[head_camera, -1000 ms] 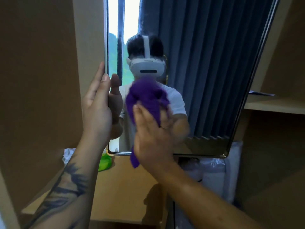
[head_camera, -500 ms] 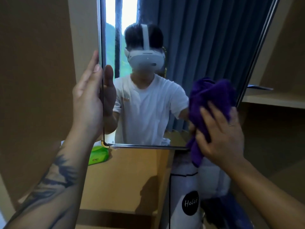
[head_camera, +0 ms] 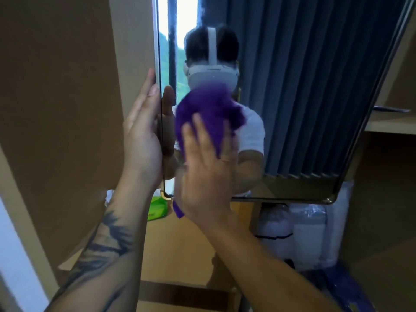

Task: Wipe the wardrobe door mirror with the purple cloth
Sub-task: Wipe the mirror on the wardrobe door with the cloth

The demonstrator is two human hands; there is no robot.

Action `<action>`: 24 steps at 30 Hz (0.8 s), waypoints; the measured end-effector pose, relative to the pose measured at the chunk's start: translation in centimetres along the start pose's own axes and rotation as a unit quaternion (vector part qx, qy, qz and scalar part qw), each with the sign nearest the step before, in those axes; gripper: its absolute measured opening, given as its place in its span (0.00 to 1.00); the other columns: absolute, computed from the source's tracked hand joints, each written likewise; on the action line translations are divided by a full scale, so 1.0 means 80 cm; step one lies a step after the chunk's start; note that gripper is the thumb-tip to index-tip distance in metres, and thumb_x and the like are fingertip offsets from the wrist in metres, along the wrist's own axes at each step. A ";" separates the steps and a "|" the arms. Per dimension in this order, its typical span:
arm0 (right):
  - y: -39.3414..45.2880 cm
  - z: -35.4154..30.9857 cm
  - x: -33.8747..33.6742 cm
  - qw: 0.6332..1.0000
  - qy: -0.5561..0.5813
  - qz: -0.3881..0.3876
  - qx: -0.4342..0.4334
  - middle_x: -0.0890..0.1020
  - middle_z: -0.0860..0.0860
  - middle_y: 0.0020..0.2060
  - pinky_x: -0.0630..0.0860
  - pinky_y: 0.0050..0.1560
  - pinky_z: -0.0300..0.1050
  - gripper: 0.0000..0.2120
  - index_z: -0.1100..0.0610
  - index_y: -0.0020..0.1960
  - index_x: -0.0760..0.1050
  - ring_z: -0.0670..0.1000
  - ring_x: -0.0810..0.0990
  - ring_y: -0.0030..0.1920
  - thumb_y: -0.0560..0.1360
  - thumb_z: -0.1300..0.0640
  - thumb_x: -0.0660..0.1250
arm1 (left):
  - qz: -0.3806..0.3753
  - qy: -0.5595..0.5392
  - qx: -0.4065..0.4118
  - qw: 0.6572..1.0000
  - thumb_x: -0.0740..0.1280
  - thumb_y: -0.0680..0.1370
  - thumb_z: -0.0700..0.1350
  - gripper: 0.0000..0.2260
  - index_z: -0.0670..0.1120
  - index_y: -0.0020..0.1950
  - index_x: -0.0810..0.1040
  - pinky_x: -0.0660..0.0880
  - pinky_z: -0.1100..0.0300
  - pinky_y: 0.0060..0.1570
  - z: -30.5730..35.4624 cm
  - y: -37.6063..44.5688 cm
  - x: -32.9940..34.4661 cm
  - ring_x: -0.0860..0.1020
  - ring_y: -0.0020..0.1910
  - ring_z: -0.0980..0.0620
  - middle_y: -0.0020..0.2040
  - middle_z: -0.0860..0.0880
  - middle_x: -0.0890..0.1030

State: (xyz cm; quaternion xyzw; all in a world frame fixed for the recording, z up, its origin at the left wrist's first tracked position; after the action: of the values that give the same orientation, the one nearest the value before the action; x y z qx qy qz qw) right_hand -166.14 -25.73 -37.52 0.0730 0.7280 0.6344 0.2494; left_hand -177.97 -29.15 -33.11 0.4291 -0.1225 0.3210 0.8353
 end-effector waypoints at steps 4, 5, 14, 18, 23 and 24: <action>-0.005 -0.037 0.025 0.993 -0.015 -0.067 -0.101 0.66 0.50 0.80 0.53 0.80 0.66 0.28 0.54 0.80 0.67 0.63 0.55 0.82 0.80 0.52 0.60 | 0.001 -0.039 -0.024 0.999 0.60 0.85 0.46 0.16 0.48 0.73 0.75 0.71 0.53 0.73 -0.001 0.000 -0.002 0.79 0.67 0.54 0.63 0.54 0.83; -0.008 -0.033 0.023 0.988 -0.031 -0.078 -0.126 0.66 0.50 0.80 0.54 0.80 0.65 0.28 0.54 0.80 0.67 0.63 0.56 0.82 0.80 0.52 0.60 | 0.002 -0.052 -0.032 0.998 0.60 0.85 0.47 0.15 0.50 0.71 0.76 0.70 0.50 0.74 -0.003 0.000 -0.003 0.78 0.68 0.53 0.63 0.55 0.84; -0.058 0.167 -0.074 0.972 -0.138 -0.042 -0.188 0.71 0.55 0.75 0.58 0.77 0.70 0.23 0.56 0.76 0.68 0.66 0.74 0.72 0.82 0.54 0.60 | 0.002 -0.028 0.004 1.000 0.58 0.86 0.40 0.15 0.44 0.73 0.72 0.78 0.68 0.53 -0.002 0.002 -0.005 0.83 0.52 0.62 0.51 0.58 0.87; -0.062 0.227 -0.116 0.986 -0.141 -0.017 -0.091 0.66 0.58 0.75 0.60 0.74 0.74 0.24 0.62 0.74 0.68 0.58 0.63 0.77 0.80 0.58 0.58 | -0.007 -0.034 0.009 0.999 0.58 0.86 0.38 0.18 0.42 0.76 0.69 0.79 0.66 0.56 -0.004 0.001 -0.001 0.83 0.57 0.59 0.53 0.55 0.87; -0.064 0.220 -0.108 0.984 0.003 0.107 0.145 0.62 0.55 0.81 0.63 0.77 0.66 0.27 0.60 0.79 0.64 0.62 0.63 0.79 0.80 0.63 0.58 | -0.007 -0.037 0.013 0.999 0.58 0.85 0.39 0.19 0.43 0.77 0.68 0.79 0.67 0.54 -0.001 0.000 -0.002 0.82 0.56 0.60 0.53 0.56 0.87; -0.065 0.211 -0.103 0.969 0.035 0.149 0.193 0.61 0.55 0.81 0.60 0.80 0.58 0.28 0.61 0.79 0.64 0.59 0.61 0.80 0.79 0.65 0.58 | -0.009 -0.030 0.015 0.999 0.58 0.86 0.39 0.18 0.43 0.77 0.68 0.78 0.68 0.52 0.000 0.001 -0.002 0.83 0.53 0.61 0.52 0.56 0.87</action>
State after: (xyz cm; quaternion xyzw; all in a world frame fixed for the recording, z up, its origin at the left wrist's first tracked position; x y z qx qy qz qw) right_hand -150.22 -15.19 -41.51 0.2051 0.8259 0.5138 0.1082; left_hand -178.09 -29.18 -33.15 0.4518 -0.1391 0.3025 0.8277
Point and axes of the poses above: each hand's wrist, its own y-axis towards the middle knuckle, its own x-axis out of the palm, z = x × y, the point moved 10 cm from there along y, towards the middle knuckle
